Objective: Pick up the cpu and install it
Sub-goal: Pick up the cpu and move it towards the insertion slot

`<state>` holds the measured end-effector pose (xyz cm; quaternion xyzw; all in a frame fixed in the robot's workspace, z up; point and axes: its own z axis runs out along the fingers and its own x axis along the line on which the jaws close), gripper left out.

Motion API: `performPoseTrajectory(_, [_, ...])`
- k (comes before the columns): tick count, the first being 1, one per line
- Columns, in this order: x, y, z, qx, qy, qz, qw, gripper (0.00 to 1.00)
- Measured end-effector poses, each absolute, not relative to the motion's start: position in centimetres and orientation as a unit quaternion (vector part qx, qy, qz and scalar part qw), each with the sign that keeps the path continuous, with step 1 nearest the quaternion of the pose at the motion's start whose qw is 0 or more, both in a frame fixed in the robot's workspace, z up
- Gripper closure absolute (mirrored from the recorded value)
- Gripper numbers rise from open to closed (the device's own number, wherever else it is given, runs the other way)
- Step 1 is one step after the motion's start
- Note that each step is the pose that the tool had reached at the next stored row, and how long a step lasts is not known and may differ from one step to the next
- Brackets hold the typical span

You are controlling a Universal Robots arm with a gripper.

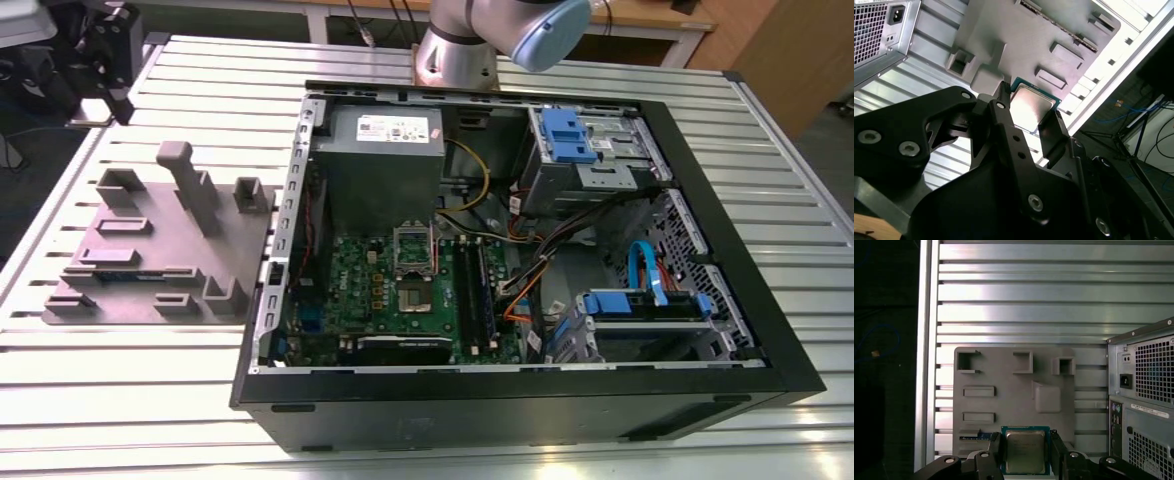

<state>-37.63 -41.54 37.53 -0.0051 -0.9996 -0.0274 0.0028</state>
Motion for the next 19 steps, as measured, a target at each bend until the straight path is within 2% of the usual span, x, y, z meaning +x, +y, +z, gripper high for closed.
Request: performPoseTrajectory(19, [-37.12, -41.54, 37.53, -0.005, -1.0, -0.027, 0.003, 0.53])
